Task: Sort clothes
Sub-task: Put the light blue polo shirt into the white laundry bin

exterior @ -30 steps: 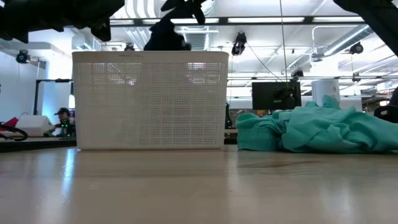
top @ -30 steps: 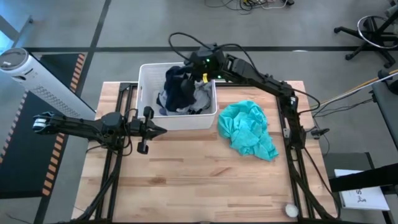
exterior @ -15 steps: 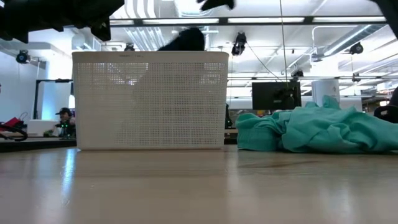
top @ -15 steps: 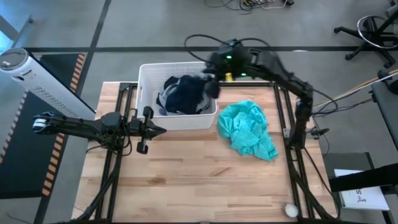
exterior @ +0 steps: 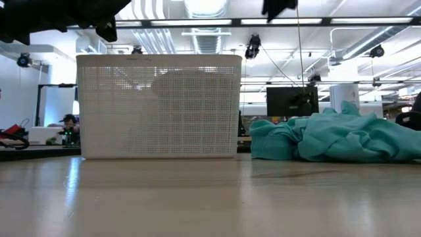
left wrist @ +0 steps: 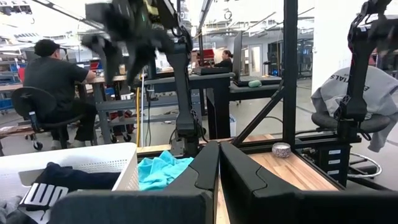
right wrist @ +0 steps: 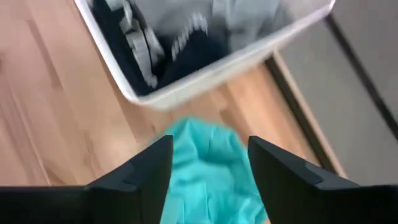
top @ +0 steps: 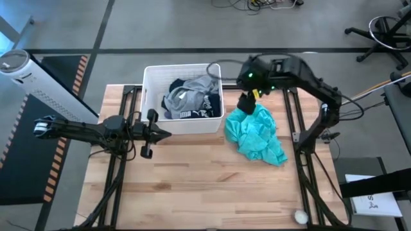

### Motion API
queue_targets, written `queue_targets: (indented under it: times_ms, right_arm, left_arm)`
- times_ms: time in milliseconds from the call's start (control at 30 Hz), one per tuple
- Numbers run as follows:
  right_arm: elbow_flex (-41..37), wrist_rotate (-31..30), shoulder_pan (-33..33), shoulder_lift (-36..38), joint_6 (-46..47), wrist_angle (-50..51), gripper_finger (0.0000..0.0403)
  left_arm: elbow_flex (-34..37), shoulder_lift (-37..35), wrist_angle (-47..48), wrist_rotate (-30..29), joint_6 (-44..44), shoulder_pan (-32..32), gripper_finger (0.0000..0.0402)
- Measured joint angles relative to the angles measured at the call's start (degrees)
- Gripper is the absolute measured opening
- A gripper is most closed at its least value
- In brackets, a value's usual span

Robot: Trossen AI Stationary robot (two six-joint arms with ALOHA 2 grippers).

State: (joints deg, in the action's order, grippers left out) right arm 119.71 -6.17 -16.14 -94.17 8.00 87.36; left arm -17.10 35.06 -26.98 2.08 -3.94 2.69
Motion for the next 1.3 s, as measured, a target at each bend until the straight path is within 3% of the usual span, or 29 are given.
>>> queue_targets:
  times_ms: [133, 233, 500, 700, 933, 1067, 1133, 1233, 1300]
  right_arm:
    - [-14.5, 0.9, 0.0, 5.0, 1.1, -3.7, 0.023]
    - [-26.5, 4.3, 0.5, 9.5, 1.1, -9.6, 0.0241]
    - [-53.6, 6.2, 5.5, 20.5, 1.5, -26.0, 0.026]
    - [-66.1, 6.2, 6.8, 22.4, 4.0, -33.6, 0.028]
    - [-73.0, 4.6, 6.8, 17.3, 4.5, -39.8, 0.0289]
    - [-73.3, 4.5, 7.1, 12.6, 3.1, -40.1, 0.0239]
    - [-73.2, 4.5, 7.7, 11.2, 2.2, -40.7, 0.018]
    - [-72.3, 3.2, 9.0, 10.5, 1.1, -39.8, 0.0059]
    - [-70.9, 3.0, 10.0, 11.2, 0.6, -38.1, 0.0021]
  left_arm:
    - [0.0, -0.2, 0.1, 0.0, 0.0, 0.0, 0.0]
    - [0.0, -0.4, 0.3, 0.2, 0.0, 0.0, 0.0]
    - [0.0, -0.6, 1.0, 0.2, 0.0, 0.0, 0.0]
    - [0.0, -0.6, 0.9, 0.2, 0.0, 0.0, 0.0]
    - [0.0, -0.5, 0.8, 0.2, 0.0, 0.0, 0.0]
    - [0.0, -0.5, 0.8, 0.2, 0.0, 0.0, 0.0]
    - [0.0, -0.5, 0.9, 0.2, 0.1, 0.0, 0.0]
    - [0.0, -0.5, 1.1, 0.2, 0.2, 0.0, 0.0]
    - [0.0, -0.5, 1.2, 0.2, 0.2, 0.0, 0.0]
